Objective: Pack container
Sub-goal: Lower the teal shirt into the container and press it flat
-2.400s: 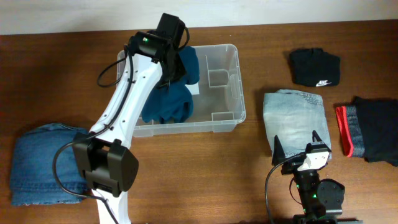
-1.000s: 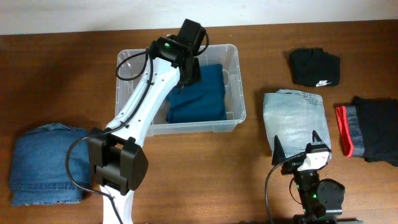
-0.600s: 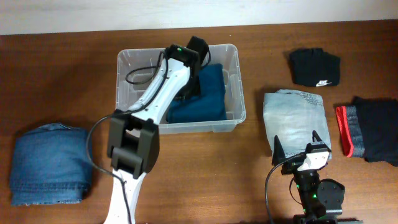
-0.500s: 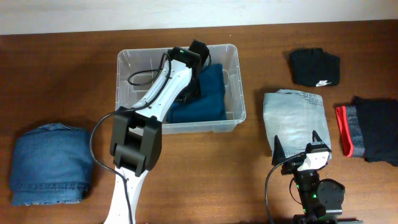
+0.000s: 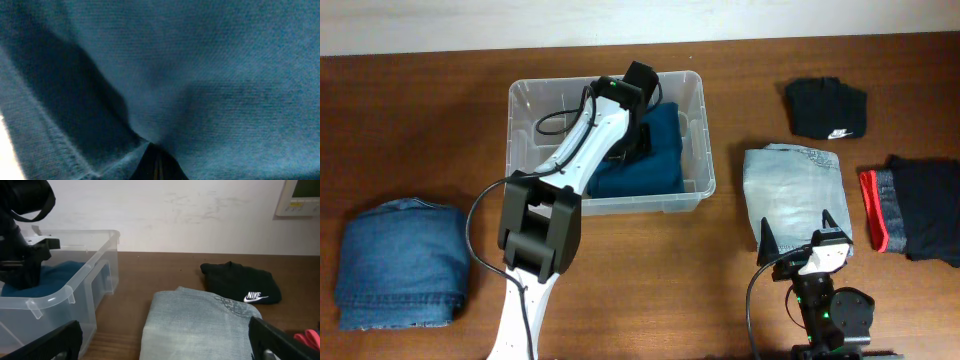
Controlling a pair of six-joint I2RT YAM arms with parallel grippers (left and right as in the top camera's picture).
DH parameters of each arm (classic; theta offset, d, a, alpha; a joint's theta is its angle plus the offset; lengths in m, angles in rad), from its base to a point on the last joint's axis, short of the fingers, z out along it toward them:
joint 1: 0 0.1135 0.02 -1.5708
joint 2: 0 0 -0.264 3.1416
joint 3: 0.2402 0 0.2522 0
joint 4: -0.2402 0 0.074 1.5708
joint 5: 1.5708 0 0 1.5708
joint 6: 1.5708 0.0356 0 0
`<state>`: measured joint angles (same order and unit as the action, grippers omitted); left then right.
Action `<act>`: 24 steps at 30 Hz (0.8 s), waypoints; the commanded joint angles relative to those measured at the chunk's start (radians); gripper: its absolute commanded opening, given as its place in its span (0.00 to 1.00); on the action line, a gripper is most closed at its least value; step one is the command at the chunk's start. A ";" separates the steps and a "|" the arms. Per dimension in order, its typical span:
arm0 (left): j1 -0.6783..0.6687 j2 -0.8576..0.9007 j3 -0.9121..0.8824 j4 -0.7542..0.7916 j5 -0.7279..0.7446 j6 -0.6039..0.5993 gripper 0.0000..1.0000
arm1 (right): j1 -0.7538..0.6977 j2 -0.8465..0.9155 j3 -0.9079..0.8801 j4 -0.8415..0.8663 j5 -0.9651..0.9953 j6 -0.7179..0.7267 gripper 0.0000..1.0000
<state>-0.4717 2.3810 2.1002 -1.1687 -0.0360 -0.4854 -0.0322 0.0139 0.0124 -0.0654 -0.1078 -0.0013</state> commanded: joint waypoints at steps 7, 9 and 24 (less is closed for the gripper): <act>-0.021 0.009 0.012 0.006 0.040 0.032 0.01 | -0.008 -0.008 -0.007 -0.001 -0.015 -0.002 0.99; -0.021 0.009 0.012 0.008 0.041 0.032 0.01 | -0.008 -0.008 -0.007 -0.001 -0.015 -0.002 0.98; -0.029 0.009 0.012 0.040 0.093 0.054 0.01 | -0.008 -0.008 -0.007 -0.001 -0.015 -0.002 0.99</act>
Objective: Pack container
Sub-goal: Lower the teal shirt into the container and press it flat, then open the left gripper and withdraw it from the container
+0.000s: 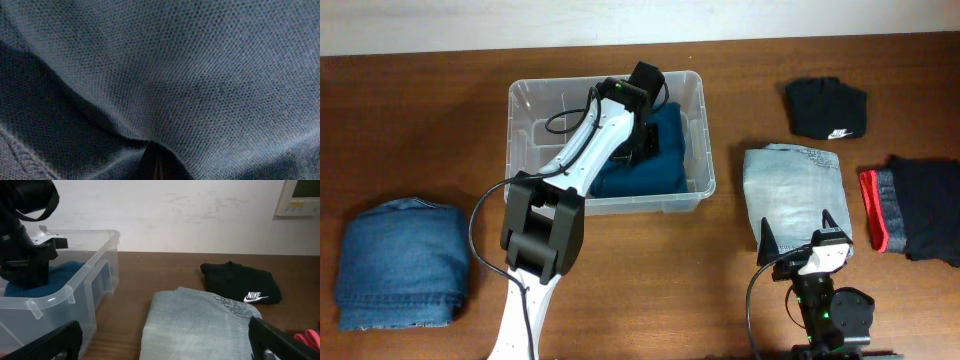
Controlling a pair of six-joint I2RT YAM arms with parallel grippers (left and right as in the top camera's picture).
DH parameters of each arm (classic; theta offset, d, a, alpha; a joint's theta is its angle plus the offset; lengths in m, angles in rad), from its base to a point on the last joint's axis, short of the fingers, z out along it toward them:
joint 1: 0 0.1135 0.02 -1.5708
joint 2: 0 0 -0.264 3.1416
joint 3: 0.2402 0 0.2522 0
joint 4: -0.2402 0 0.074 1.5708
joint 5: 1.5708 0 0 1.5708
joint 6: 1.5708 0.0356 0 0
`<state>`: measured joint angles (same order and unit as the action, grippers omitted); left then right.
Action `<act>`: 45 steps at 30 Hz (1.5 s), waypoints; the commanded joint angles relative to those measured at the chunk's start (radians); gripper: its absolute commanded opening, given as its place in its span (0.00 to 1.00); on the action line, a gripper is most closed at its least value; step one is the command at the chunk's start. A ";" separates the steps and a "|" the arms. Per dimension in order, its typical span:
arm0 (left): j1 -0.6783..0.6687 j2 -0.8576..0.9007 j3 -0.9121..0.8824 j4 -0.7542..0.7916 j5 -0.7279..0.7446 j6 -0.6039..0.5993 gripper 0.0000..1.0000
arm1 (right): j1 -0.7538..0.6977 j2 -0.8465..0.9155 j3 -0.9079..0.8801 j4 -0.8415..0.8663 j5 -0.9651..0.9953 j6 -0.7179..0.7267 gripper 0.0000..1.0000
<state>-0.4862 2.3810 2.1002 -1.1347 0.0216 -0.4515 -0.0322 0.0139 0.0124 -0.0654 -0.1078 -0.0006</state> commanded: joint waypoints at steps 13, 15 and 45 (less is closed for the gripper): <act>-0.031 0.009 0.014 0.009 0.039 0.033 0.01 | -0.008 -0.008 -0.007 -0.001 -0.015 -0.003 0.99; -0.027 0.009 0.016 0.008 0.035 0.042 0.04 | -0.008 -0.008 -0.007 -0.001 -0.015 -0.003 0.98; 0.225 -0.018 0.700 -0.553 -0.196 0.132 0.99 | -0.008 -0.008 -0.007 -0.001 -0.015 -0.003 0.99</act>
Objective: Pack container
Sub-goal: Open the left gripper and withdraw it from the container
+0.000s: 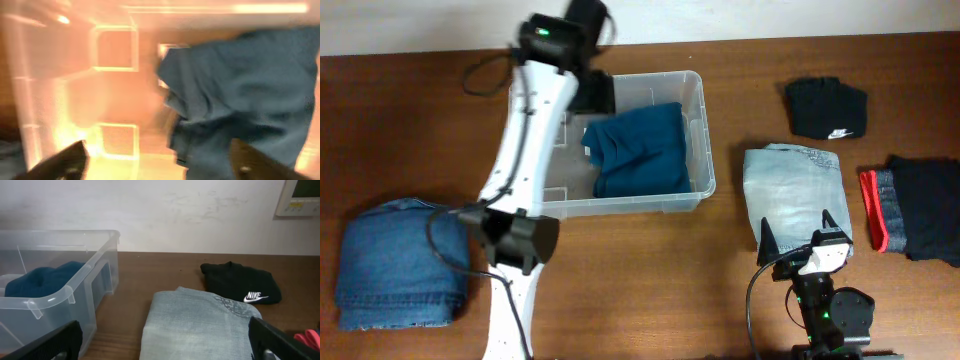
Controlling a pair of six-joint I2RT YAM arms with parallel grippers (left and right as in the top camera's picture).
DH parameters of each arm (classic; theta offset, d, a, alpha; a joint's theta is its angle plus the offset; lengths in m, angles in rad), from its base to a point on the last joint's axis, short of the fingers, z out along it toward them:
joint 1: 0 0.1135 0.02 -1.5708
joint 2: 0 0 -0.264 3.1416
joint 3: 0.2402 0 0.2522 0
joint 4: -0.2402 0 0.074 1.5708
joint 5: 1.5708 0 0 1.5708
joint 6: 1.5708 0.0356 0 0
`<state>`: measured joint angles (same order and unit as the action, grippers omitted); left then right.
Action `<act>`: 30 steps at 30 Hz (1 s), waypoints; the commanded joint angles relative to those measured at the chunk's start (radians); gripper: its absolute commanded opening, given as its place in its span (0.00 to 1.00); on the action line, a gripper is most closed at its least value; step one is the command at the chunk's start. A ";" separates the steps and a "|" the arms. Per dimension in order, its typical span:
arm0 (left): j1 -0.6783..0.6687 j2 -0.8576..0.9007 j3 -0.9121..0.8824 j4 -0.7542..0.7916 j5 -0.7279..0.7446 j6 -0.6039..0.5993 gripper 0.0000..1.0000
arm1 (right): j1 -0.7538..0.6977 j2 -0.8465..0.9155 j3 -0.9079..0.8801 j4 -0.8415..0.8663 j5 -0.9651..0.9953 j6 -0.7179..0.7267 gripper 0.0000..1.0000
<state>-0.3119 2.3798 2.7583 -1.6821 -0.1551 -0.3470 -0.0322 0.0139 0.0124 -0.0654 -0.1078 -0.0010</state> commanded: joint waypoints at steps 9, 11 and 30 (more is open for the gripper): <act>0.217 -0.162 0.040 -0.006 0.000 0.059 0.99 | -0.008 -0.008 -0.007 -0.001 -0.015 -0.003 0.99; 0.253 -0.210 0.031 -0.006 0.034 0.095 0.99 | -0.008 -0.008 -0.007 -0.001 -0.015 -0.003 0.99; 0.712 -0.887 -0.721 0.045 0.035 -0.139 0.99 | -0.008 -0.008 -0.007 -0.001 -0.015 -0.003 0.99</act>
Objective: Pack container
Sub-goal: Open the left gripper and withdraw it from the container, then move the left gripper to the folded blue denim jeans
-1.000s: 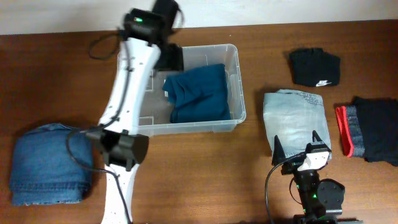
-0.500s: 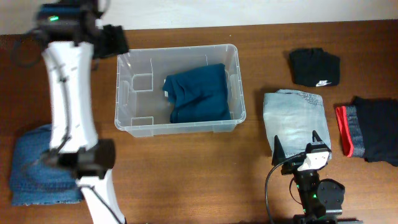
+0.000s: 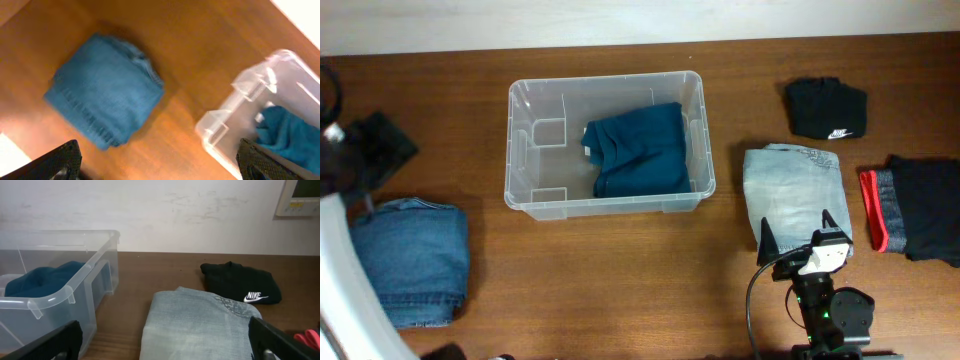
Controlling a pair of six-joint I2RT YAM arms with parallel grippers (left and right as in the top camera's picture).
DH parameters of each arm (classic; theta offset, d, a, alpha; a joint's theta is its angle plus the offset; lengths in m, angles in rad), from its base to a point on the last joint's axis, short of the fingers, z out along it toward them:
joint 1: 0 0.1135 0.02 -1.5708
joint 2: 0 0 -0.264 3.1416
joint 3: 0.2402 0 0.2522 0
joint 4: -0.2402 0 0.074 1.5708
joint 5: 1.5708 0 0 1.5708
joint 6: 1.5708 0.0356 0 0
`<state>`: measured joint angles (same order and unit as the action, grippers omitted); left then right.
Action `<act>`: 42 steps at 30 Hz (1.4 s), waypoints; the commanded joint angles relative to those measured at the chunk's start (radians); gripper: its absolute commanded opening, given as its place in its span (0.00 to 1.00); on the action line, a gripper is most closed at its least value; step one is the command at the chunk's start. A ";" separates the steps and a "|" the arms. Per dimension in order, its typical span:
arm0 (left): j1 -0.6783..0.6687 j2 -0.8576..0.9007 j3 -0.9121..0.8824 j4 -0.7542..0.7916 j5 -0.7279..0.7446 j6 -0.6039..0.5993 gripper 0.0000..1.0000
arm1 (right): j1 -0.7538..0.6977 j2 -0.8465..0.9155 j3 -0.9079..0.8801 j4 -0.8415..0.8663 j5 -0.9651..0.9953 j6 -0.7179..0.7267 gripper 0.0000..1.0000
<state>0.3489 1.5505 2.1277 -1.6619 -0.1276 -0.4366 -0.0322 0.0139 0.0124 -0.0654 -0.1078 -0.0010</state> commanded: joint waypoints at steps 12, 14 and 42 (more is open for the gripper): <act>0.356 -0.402 -0.703 0.293 0.154 -0.144 0.99 | -0.008 -0.008 -0.007 -0.001 -0.015 -0.003 0.98; 0.415 -0.439 -0.800 0.328 0.186 -0.155 0.99 | -0.008 -0.008 -0.007 -0.001 -0.015 -0.003 0.99; 0.607 -0.340 -1.397 0.767 0.238 -0.185 0.99 | -0.008 -0.008 -0.007 -0.001 -0.015 -0.003 0.99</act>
<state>0.9367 1.1900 0.7509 -0.9142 0.1387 -0.5964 -0.0322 0.0139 0.0124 -0.0654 -0.1078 -0.0006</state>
